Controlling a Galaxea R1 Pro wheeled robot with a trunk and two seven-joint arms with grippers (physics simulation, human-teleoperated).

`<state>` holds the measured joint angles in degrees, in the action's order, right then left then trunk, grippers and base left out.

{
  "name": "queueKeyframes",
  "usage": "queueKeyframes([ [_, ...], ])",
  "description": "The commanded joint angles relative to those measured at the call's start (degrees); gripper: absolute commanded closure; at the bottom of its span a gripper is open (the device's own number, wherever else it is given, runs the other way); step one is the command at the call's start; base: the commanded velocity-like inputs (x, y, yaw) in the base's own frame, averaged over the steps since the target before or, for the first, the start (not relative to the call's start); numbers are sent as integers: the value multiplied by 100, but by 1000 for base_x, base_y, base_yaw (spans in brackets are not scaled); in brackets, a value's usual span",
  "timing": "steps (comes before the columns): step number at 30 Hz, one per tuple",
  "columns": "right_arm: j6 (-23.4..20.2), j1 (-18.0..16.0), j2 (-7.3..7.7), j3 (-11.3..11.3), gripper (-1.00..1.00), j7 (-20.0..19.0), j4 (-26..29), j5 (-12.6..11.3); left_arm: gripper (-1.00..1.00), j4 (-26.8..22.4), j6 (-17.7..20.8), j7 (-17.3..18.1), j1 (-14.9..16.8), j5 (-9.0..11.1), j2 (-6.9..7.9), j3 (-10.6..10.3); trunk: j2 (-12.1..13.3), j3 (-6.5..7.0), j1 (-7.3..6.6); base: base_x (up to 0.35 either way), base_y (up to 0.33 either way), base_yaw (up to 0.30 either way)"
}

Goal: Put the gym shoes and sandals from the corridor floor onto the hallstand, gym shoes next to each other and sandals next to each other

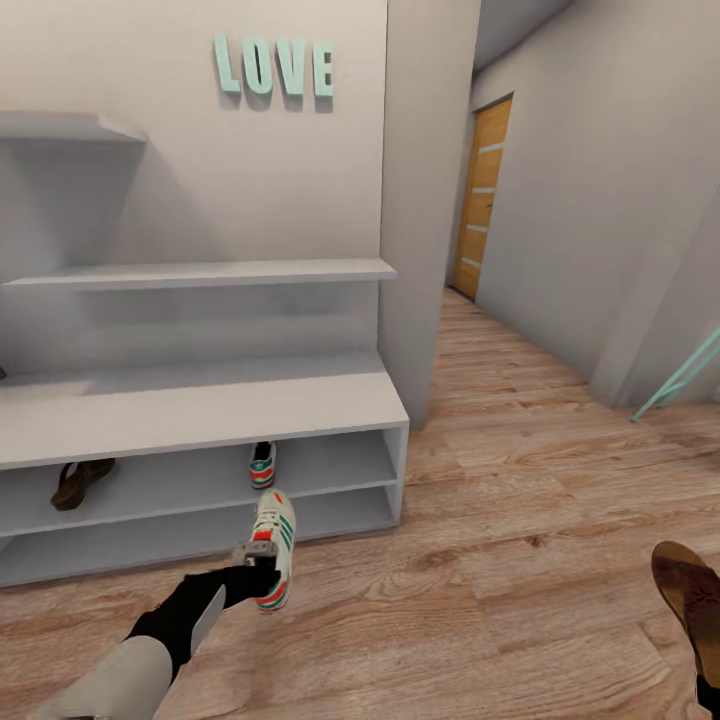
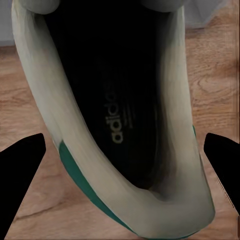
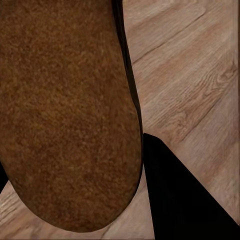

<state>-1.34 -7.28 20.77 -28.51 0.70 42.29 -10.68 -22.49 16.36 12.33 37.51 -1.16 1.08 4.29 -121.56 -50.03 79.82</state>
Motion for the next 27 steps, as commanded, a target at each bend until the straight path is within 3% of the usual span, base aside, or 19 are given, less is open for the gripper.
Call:
queueKeyframes([
  [1, -35, -1, 0, -14, 100, 1, 10, -77, 100, -12, 59, 42, 20, -27, -7, 25, -2, -6, -1, 0, 0, 0],
  [10, -135, -1, -17, -93, 100, -62, 154, -57, 100, -91, 97, 40, 81, -31, -13, -50, -2, -6, -1, 71, -28, 0],
  [27, -138, -1, -29, -86, 100, -61, 157, -57, 100, -106, 67, -54, 94, -42, 16, -33, -2, -6, -1, 229, -228, 0],
])
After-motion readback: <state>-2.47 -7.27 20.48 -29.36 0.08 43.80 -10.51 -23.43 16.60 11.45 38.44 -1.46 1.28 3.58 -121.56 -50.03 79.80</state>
